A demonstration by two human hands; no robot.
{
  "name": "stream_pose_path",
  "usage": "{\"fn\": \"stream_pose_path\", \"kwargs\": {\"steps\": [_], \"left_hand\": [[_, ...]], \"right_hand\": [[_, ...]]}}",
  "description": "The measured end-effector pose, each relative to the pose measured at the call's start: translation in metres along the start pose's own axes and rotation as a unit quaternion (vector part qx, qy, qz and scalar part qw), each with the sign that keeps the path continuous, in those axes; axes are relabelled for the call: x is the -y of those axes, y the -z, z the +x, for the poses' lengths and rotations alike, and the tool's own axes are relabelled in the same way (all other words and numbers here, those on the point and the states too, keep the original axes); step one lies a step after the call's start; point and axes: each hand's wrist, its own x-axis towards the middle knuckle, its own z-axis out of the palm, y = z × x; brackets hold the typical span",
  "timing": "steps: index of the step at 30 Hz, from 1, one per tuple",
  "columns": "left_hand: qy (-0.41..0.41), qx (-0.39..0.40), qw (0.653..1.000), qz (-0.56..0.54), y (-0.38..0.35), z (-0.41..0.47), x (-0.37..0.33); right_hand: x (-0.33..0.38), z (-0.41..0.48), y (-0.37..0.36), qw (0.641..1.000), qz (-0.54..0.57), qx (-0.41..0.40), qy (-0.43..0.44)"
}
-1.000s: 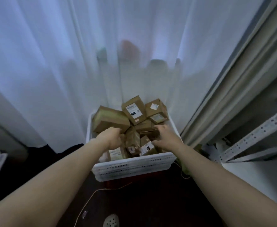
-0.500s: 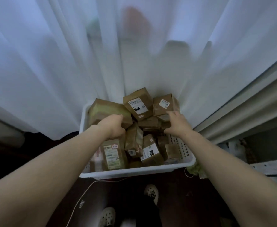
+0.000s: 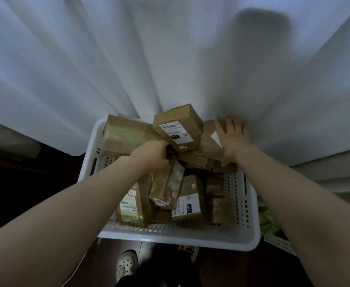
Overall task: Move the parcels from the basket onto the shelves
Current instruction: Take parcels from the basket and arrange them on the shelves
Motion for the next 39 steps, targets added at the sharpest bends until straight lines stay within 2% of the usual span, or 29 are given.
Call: {"fn": "stream_pose_path", "kwargs": {"steps": [5, 8, 10, 12, 13, 15, 16, 17, 20, 26, 30, 34, 39], "left_hand": [[0.018, 0.012, 1.0, -0.02, -0.001, -0.006, 0.003], [0.011, 0.006, 0.997, -0.074, 0.009, -0.022, 0.005], [0.006, -0.005, 0.991, -0.134, 0.017, -0.037, 0.008], [0.001, -0.012, 0.979, -0.205, 0.024, -0.055, 0.011], [-0.001, -0.007, 0.97, -0.243, 0.027, -0.065, 0.014], [-0.015, 0.021, 0.95, -0.312, 0.033, -0.086, 0.021], [-0.026, 0.036, 0.939, -0.342, 0.036, -0.098, 0.025], [-0.037, 0.047, 0.929, -0.366, 0.039, -0.11, 0.031], [-0.06, 0.071, 0.908, -0.409, 0.049, -0.138, 0.052], [-0.092, 0.107, 0.865, -0.482, 0.07, -0.189, 0.075], [-0.12, 0.127, 0.849, -0.499, 0.076, -0.225, 0.074], [-0.149, 0.135, 0.842, -0.5, 0.074, -0.248, 0.072], [-0.208, 0.149, 0.789, -0.559, 0.067, -0.272, 0.048]], "right_hand": [[0.001, -0.006, -0.003, 1.0, -0.013, -0.012, -0.001], [0.002, -0.036, 0.015, 0.996, 0.082, 0.023, -0.016], [0.002, -0.061, 0.032, 0.977, 0.207, 0.021, -0.043], [0.003, -0.093, 0.052, 0.929, 0.363, 0.011, -0.069], [0.006, -0.112, 0.061, 0.889, 0.452, 0.006, -0.075], [0.019, -0.156, 0.076, 0.784, 0.617, 0.003, -0.07], [0.027, -0.178, 0.083, 0.74, 0.67, 0.004, -0.064], [0.035, -0.198, 0.086, 0.71, 0.702, 0.0, -0.055], [0.062, -0.25, 0.092, 0.67, 0.741, -0.033, -0.025], [0.107, -0.322, 0.096, 0.589, 0.8, -0.112, -0.03], [0.124, -0.356, 0.092, 0.539, 0.829, -0.146, -0.043], [0.128, -0.388, 0.091, 0.511, 0.842, -0.168, -0.032], [0.121, -0.426, 0.091, 0.494, 0.845, -0.204, -0.027]]}}
